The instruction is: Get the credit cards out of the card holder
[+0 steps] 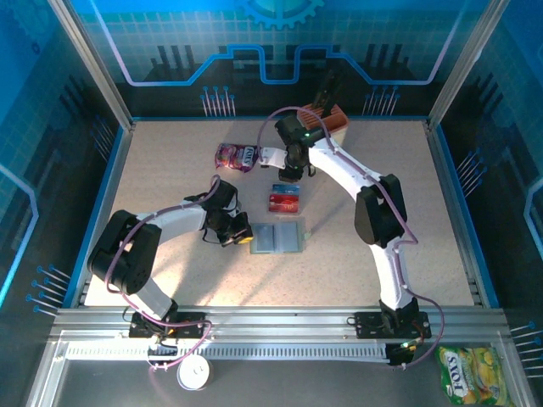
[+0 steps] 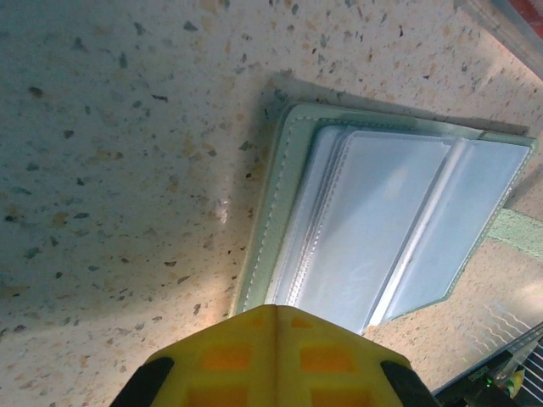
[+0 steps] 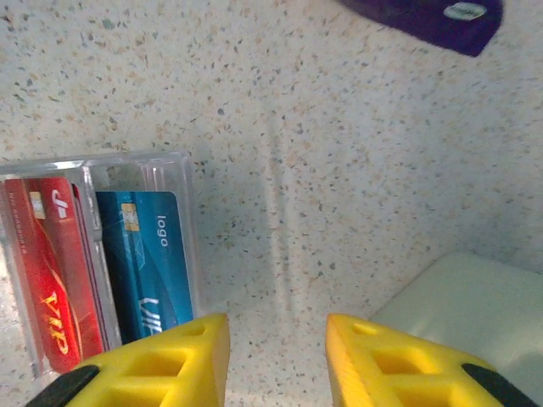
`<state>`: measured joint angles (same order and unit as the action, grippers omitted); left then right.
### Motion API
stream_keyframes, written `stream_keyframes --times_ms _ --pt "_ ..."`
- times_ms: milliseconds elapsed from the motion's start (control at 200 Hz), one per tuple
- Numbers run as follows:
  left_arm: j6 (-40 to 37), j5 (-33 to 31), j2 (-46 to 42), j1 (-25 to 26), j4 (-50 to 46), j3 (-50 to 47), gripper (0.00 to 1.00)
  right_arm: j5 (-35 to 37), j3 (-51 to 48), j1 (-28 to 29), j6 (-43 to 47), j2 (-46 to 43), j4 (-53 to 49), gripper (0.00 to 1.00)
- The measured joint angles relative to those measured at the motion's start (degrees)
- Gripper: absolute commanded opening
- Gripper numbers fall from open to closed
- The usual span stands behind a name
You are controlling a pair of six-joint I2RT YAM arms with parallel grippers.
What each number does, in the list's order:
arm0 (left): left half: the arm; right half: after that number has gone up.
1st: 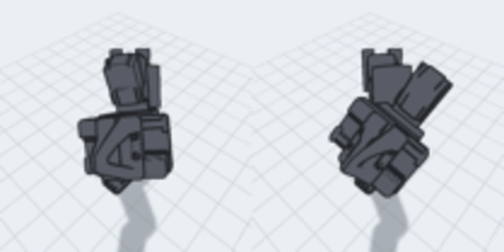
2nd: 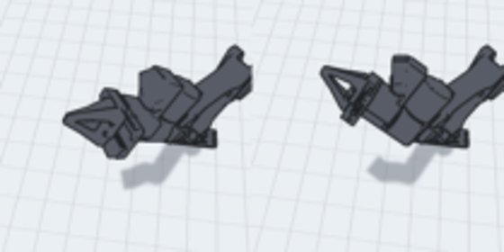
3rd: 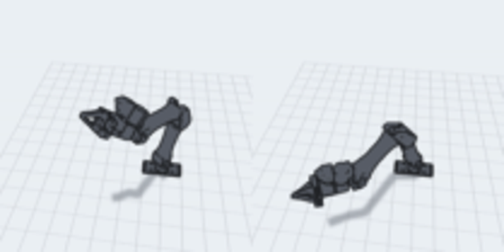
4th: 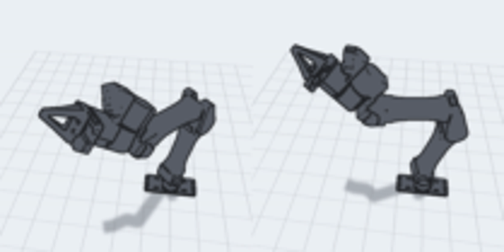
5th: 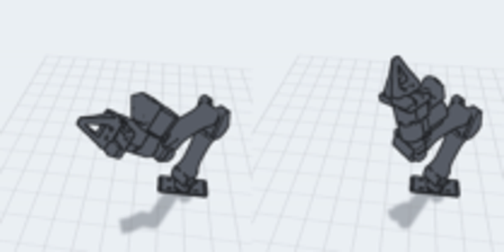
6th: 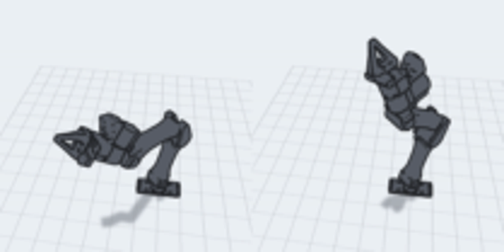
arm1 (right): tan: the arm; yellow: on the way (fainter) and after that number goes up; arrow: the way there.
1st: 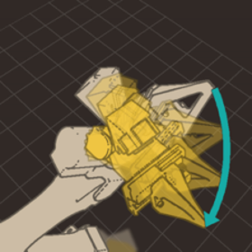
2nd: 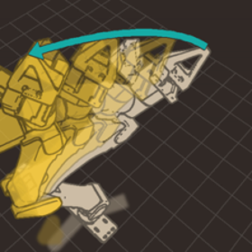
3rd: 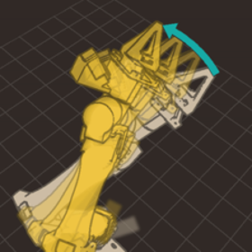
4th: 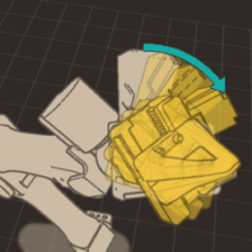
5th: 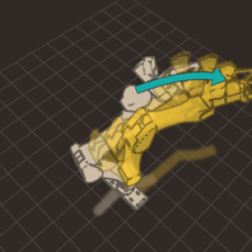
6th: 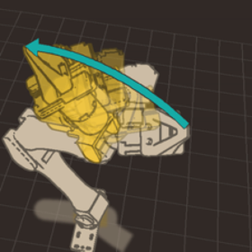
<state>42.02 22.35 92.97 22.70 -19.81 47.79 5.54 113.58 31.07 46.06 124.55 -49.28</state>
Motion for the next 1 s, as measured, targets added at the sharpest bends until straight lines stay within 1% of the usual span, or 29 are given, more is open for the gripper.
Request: stream_keyframes --times_ms 145,315,455,665,830,935,1001 --pt "0.00 0.04 0.00 0.00 0.68 0.00 0.02 -0.02 -2.97 0.81 -2.69 -4.00 1.38 0.40" --pt "-0.02 0.33 0.00 0.00 0.83 0.02 0.02 -1.90 -11.80 2.38 -11.47 -10.34 5.25 0.40" --pt "-0.02 0.46 0.11 0.02 0.90 0.07 0.01 -4.57 -21.66 4.15 -23.74 -16.37 10.38 0.39" --pt "0.00 1.27 1.97 0.02 2.05 0.09 0.01 -9.33 -34.58 4.98 -44.81 -22.73 18.36 0.31" --pt "0.00 1.57 2.78 0.02 2.14 0.42 0.00 -12.85 -40.46 5.62 -58.16 -24.87 22.12 0.27" --pt "-0.02 1.46 2.78 0.17 2.10 0.70 0.00 -15.02 -42.36 6.19 -65.07 -25.68 23.23 0.27" --pt "-0.02 1.44 2.78 0.22 2.10 0.72 0.00 -16.11 -43.74 6.40 -68.57 -26.27 24.41 0.28"
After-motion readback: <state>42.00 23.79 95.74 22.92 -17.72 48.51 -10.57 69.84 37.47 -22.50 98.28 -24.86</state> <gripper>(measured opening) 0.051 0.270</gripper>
